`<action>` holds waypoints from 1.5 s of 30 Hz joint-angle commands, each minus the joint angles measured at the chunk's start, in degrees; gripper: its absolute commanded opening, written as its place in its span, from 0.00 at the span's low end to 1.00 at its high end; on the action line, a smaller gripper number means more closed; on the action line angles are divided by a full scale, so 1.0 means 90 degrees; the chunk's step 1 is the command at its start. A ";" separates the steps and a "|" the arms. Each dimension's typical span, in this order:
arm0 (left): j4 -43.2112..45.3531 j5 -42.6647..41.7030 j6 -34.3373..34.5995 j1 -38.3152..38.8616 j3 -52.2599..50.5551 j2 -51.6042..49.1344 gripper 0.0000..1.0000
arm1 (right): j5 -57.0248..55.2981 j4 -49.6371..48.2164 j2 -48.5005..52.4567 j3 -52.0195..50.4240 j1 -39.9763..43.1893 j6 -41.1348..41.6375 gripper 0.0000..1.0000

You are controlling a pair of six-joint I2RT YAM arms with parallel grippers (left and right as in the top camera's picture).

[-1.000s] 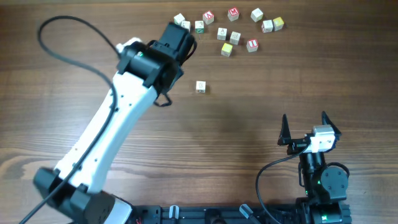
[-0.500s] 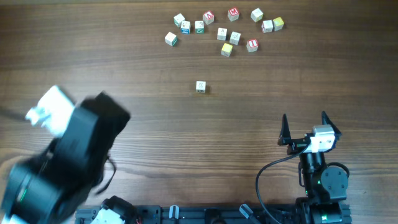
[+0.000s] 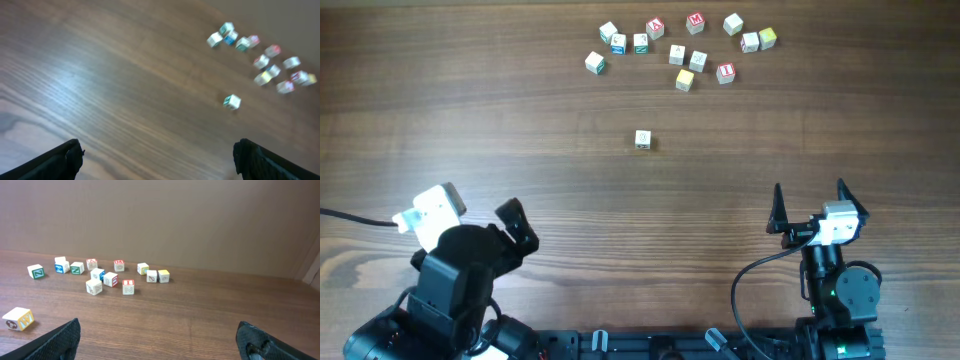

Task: Form a tower

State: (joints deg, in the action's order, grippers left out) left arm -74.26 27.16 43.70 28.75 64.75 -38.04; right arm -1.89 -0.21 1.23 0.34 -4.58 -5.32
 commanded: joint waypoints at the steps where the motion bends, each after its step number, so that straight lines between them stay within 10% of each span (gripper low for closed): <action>1: -0.0180 -0.0039 -0.0143 -0.0015 -0.0039 0.0000 1.00 | 0.0083 -0.0024 -0.0024 -0.0002 -0.0034 -0.0075 1.00; 12: -0.0185 -0.0039 -0.0143 -0.0015 -0.0039 0.0000 1.00 | 0.0129 -0.0270 -0.0017 -0.0005 -0.0034 -0.0019 1.00; 23: -0.0185 -0.0039 -0.0143 -0.0015 -0.0039 0.0000 1.00 | 0.1511 -0.0512 -0.0017 -0.0002 -0.0032 0.5797 1.00; 33: -0.0185 -0.0039 -0.0143 -0.0015 -0.0039 0.0000 1.00 | 0.2380 -0.0682 0.1095 0.0415 -0.0034 0.4748 1.00; 45: -0.0185 -0.0039 -0.0143 -0.0015 -0.0039 0.0000 1.00 | 0.1693 0.2378 0.7388 0.5673 -0.0913 0.3254 1.00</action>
State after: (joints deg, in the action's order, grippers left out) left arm -76.07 27.09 43.55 28.75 64.69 -38.04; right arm 17.87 17.19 60.01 42.54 -9.19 26.59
